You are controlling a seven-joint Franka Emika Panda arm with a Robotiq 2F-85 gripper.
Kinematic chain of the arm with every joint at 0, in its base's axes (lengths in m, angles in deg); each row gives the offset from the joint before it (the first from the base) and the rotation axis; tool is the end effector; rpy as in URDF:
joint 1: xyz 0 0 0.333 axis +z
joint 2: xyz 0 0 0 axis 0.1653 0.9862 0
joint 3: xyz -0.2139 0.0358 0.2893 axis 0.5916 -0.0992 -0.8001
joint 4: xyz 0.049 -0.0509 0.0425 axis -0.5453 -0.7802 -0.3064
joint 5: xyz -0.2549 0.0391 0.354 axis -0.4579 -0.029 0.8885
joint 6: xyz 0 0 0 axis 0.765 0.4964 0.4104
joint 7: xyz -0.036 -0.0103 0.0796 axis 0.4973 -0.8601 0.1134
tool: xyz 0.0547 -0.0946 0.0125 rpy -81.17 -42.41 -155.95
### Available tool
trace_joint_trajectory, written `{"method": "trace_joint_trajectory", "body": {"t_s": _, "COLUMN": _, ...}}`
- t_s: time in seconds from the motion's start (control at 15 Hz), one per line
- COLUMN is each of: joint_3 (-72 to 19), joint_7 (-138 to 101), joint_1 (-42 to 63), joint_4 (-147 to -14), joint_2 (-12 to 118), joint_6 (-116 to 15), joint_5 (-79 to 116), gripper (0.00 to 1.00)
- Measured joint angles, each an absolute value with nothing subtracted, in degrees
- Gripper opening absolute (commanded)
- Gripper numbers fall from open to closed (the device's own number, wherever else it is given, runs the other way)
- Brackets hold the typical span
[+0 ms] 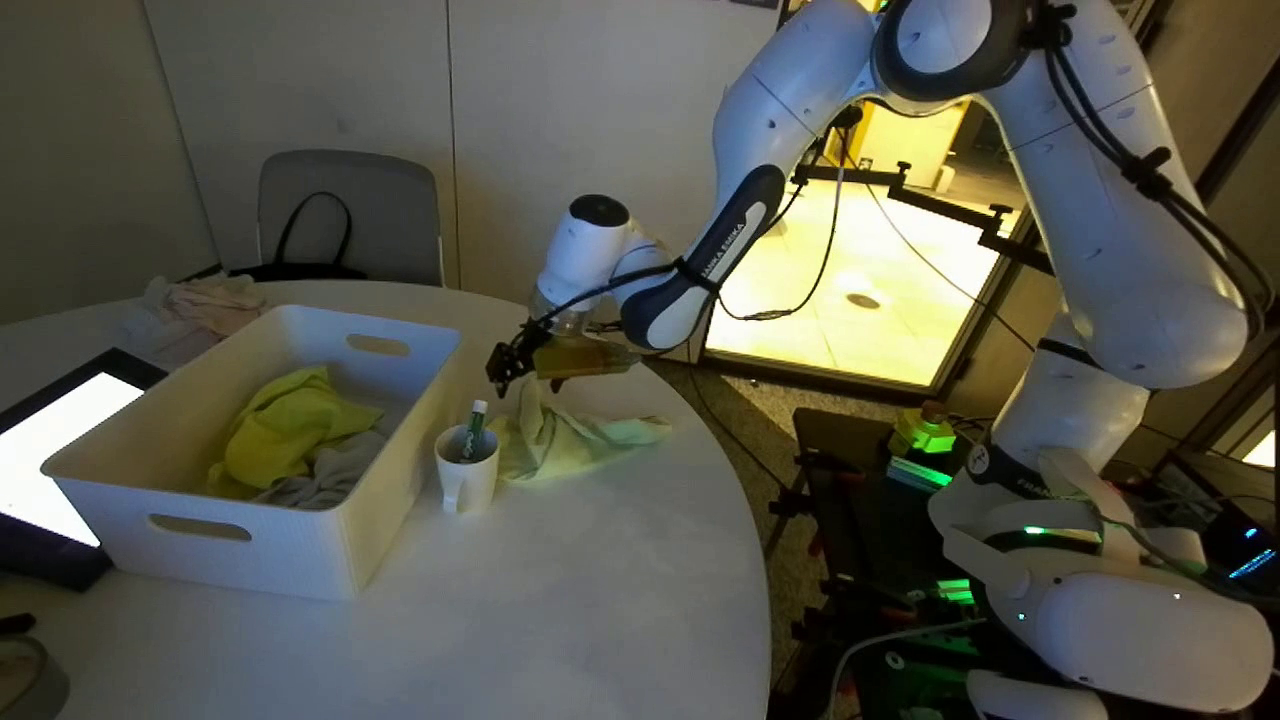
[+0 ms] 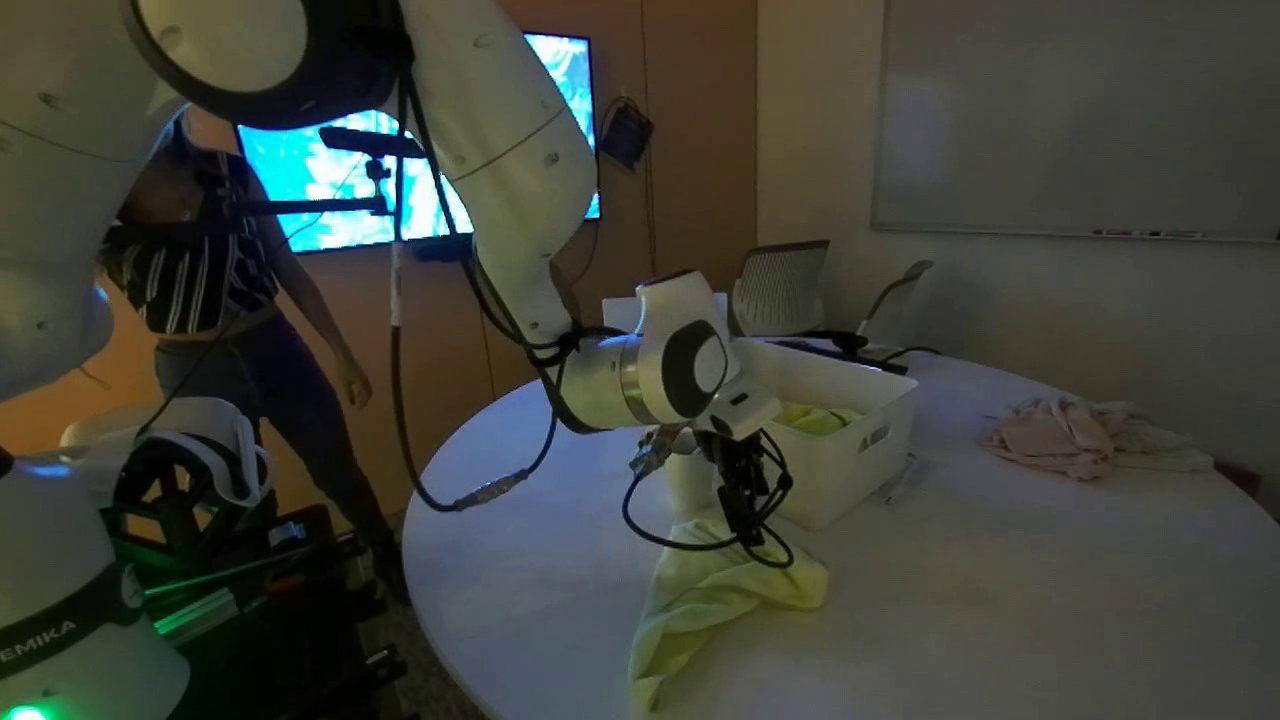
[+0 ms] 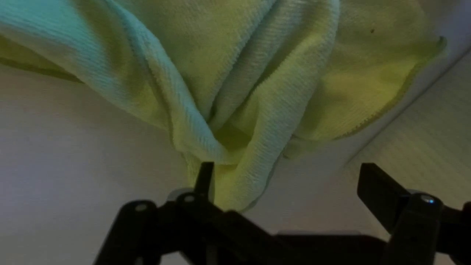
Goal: Pick up the yellow towel put it in the basket, pick up a black masking tape put it in the cup, pick up the light yellow towel put it in the basket, pick up the marker put it in the cup, pick up the white-brown towel put it in the basket and pick up the object put it in the cup
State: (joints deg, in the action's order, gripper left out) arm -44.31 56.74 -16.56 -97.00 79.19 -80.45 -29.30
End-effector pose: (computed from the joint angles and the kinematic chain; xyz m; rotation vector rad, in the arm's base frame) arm 0.6755 -0.1139 0.1307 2.8062 -1.2900 0.5357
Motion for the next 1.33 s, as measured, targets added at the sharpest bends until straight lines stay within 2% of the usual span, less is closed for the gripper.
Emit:
{"method": "trace_joint_trajectory", "body": {"t_s": 0.2, "joint_3": -48.3, "joint_7": 47.1, "joint_1": -20.5, "joint_4": -93.9, "joint_2": 81.5, "joint_6": -75.7, "joint_5": -26.6, "gripper": 1.00}}
{"method": "trace_joint_trajectory", "body": {"t_s": 0.73, "joint_3": -33.1, "joint_7": 17.3, "joint_1": -6.1, "joint_4": -88.0, "joint_2": 82.6, "joint_6": -72.4, "joint_5": 8.0, "gripper": 1.00}}
{"method": "trace_joint_trajectory", "body": {"t_s": 1.27, "joint_3": -27.0, "joint_7": 3.9, "joint_1": -0.7, "joint_4": -85.8, "joint_2": 84.8, "joint_6": -67.6, "joint_5": 22.9, "gripper": 1.00}}
{"method": "trace_joint_trajectory", "body": {"t_s": 1.33, "joint_3": -26.5, "joint_7": 3.3, "joint_1": -0.4, "joint_4": -85.7, "joint_2": 84.9, "joint_6": -67.3, "joint_5": 23.4, "gripper": 0.93}}
